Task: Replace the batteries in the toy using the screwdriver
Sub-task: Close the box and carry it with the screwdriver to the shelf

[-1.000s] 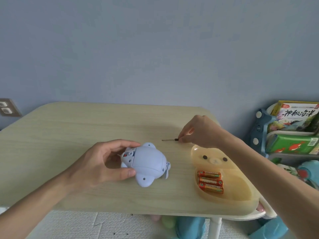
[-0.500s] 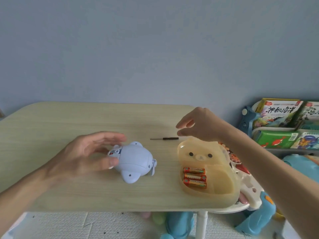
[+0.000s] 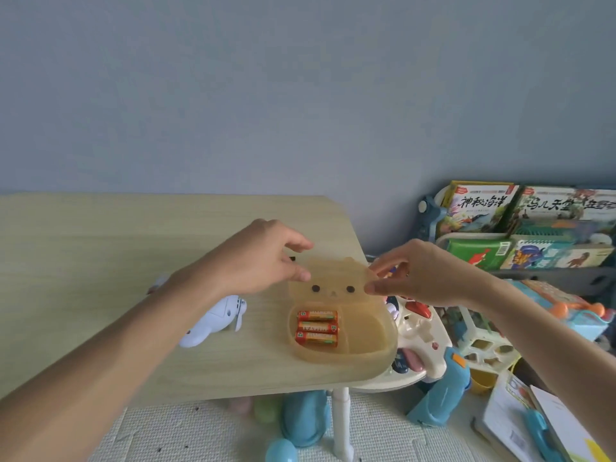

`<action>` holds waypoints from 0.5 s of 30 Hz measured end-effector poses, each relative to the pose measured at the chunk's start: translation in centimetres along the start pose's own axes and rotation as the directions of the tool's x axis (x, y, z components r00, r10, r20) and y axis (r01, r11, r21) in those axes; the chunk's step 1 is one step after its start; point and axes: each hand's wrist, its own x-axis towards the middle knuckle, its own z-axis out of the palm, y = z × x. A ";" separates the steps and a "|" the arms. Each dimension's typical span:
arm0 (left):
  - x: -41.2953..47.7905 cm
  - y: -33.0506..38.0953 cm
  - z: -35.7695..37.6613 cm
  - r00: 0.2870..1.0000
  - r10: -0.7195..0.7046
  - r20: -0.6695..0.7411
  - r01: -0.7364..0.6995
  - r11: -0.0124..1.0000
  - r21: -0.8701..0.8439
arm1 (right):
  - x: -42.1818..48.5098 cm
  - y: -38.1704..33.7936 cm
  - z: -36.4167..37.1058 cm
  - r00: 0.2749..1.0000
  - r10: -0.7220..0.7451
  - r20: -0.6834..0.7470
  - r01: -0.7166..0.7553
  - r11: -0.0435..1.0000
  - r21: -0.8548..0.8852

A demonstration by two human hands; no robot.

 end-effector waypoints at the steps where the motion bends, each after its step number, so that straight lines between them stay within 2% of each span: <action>1: 0.4 -0.1 0.2 1.000 -0.020 0.010 0.020 1.000 0.019 | -0.1 0.2 0.2 1.000 0.005 -0.018 -0.004 0.999 0.032; 4: 1.2 -0.7 0.5 0.995 -0.090 0.033 0.091 0.995 -0.036 | -0.1 0.4 0.8 0.997 0.036 -0.068 -0.027 0.992 0.120; 7: 1.2 -0.7 0.3 0.996 -0.089 0.016 0.090 0.992 -0.087 | -0.2 0.4 1.1 0.988 0.058 -0.140 -0.031 0.982 0.185; 10: 0.2 -0.6 -0.4 0.995 -0.038 -0.092 0.021 0.983 -0.182 | -0.9 0.1 1.1 0.963 0.027 -0.269 0.039 0.971 0.237; 15: -2.8 -0.8 -0.9 0.983 0.122 -0.139 -0.157 0.946 -0.284 | -3.8 -1.1 0.8 0.953 -0.057 -0.298 0.178 0.900 0.399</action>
